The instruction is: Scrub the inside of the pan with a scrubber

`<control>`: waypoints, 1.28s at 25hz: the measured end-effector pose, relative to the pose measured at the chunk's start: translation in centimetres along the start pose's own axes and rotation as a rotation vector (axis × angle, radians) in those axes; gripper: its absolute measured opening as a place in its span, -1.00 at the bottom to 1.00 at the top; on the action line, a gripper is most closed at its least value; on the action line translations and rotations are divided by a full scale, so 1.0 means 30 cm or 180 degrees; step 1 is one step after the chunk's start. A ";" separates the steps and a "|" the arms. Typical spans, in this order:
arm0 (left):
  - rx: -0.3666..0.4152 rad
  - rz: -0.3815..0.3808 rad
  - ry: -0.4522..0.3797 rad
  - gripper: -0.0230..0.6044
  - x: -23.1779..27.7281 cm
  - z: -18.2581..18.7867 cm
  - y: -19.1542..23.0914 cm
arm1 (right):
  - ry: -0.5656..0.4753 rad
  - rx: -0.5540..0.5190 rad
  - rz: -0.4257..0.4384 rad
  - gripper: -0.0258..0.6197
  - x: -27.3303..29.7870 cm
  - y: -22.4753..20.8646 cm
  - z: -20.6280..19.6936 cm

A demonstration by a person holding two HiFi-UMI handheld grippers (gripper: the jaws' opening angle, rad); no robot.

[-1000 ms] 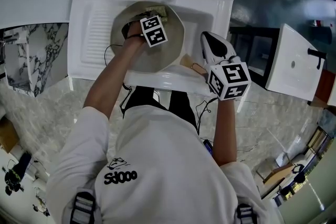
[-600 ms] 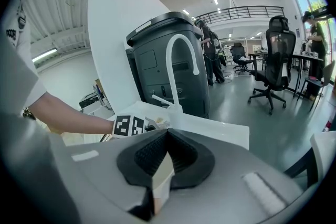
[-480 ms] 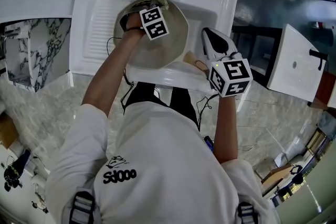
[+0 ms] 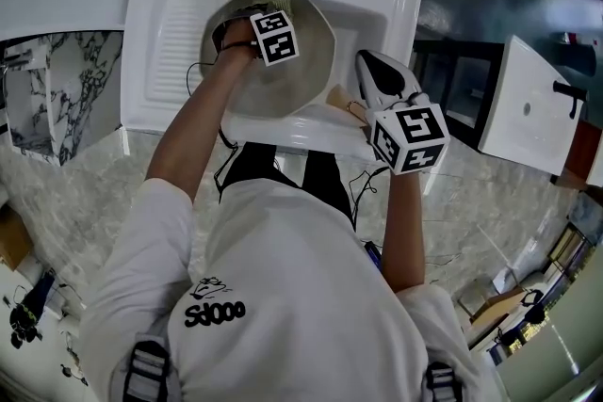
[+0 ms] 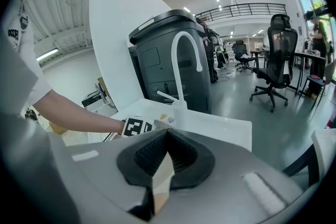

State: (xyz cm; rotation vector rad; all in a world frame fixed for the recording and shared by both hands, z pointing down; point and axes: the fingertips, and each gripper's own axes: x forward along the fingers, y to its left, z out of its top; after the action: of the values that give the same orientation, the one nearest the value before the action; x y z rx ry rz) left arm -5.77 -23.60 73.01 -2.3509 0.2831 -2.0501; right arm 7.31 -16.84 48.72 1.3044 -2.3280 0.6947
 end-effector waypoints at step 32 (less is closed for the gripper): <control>0.0251 -0.2227 0.0358 -0.71 -0.104 -0.137 -0.556 | -0.0077 -0.0113 0.0162 -0.89 0.007 0.145 0.029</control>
State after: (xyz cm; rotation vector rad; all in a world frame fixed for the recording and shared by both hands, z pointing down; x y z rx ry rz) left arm -8.05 -6.29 72.62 -2.5169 -0.7116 -2.3787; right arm 3.37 -15.55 47.13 1.2488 -2.3893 0.6540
